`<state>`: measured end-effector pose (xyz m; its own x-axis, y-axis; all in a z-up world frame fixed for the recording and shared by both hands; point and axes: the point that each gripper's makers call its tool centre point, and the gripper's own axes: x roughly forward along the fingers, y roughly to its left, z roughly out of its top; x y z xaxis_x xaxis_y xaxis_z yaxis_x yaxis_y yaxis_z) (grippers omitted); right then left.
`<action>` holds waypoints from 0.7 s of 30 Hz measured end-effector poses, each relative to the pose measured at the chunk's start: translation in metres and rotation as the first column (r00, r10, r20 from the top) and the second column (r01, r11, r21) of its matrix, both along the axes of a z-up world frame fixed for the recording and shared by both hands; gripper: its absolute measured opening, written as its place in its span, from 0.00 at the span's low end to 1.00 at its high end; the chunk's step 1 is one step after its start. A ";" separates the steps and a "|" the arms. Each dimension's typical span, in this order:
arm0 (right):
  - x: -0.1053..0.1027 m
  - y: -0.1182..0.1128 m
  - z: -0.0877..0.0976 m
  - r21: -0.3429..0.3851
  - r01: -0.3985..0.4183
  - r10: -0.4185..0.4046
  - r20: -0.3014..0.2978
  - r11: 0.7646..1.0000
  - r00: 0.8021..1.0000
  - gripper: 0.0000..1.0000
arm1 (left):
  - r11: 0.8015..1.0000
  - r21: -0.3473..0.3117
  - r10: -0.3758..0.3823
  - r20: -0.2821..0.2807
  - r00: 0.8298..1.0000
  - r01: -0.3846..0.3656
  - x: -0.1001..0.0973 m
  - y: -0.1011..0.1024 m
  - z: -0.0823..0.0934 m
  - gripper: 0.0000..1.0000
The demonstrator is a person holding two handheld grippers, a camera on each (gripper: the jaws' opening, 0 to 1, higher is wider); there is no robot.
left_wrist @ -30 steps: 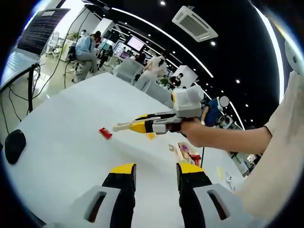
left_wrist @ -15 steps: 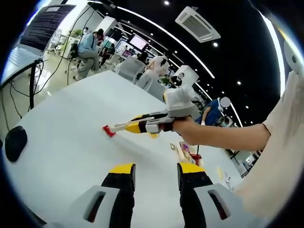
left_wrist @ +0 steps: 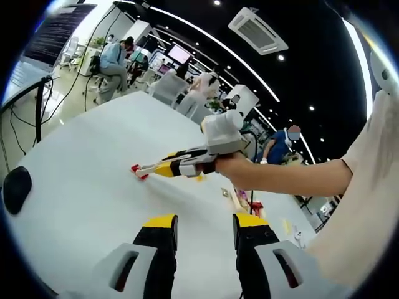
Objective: Place the target food into the container with the food tongs after gripping and lifting it, then release it inside without dropping or visibly crushing the food.
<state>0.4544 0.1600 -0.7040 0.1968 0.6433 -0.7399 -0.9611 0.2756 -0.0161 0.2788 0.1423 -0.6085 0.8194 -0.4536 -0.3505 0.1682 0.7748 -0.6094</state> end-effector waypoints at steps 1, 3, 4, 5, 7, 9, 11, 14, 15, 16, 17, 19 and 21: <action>0.000 0.000 0.000 -0.001 -0.001 0.001 0.001 1.000 1.000 0.21 | 1.000 0.002 0.001 -0.001 1.000 -0.001 0.000 0.000 0.000 0.35; -0.001 0.002 -0.001 -0.001 -0.002 0.002 -0.002 1.000 1.000 0.21 | 1.000 0.010 0.005 -0.004 1.000 -0.005 0.000 0.002 -0.001 0.35; -0.001 0.003 -0.002 -0.003 -0.004 0.004 -0.001 1.000 1.000 0.21 | 1.000 0.015 0.005 -0.005 1.000 -0.004 -0.001 0.003 -0.002 0.35; -0.001 0.004 -0.002 -0.005 -0.004 0.004 -0.001 1.000 1.000 0.21 | 1.000 0.021 0.004 -0.010 1.000 -0.004 -0.001 0.003 -0.003 0.35; -0.001 0.004 -0.005 -0.013 -0.006 0.006 0.003 1.000 1.000 0.21 | 0.999 0.035 0.004 -0.017 1.000 -0.003 -0.002 0.004 -0.006 0.36; 0.000 0.005 -0.004 -0.013 -0.005 0.006 0.004 1.000 1.000 0.21 | 0.999 0.049 0.005 -0.020 1.000 -0.004 -0.002 0.004 -0.007 0.37; 0.000 0.004 -0.005 -0.015 -0.008 0.008 0.008 1.000 1.000 0.20 | 0.998 0.057 0.006 -0.022 1.000 -0.004 -0.001 0.004 -0.008 0.37; 0.000 0.004 -0.005 -0.020 -0.011 0.011 0.012 1.000 1.000 0.20 | 0.998 0.066 0.000 -0.027 1.000 0.002 0.000 0.002 -0.010 0.38; 0.000 0.004 -0.005 -0.020 -0.010 0.010 0.013 1.000 1.000 0.20 | 0.997 0.071 -0.007 -0.030 1.000 0.009 0.000 0.002 -0.010 0.38; 0.000 0.004 -0.005 -0.021 -0.009 0.009 0.012 1.000 1.000 0.20 | 0.997 0.072 -0.009 -0.029 1.000 0.011 0.000 0.002 -0.010 0.38; 0.000 0.004 -0.005 -0.023 -0.010 0.010 0.014 1.000 1.000 0.20 | 0.997 0.074 -0.010 -0.028 1.000 0.012 0.000 0.001 -0.009 0.38; 0.000 0.003 -0.005 -0.025 -0.011 0.012 0.017 1.000 1.000 0.20 | 0.997 0.077 -0.010 -0.029 1.000 0.012 0.000 0.001 -0.009 0.38; 0.000 0.003 -0.005 -0.026 -0.012 0.013 0.018 1.000 1.000 0.20 | 0.997 0.079 -0.010 -0.029 1.000 0.012 0.000 0.002 -0.009 0.38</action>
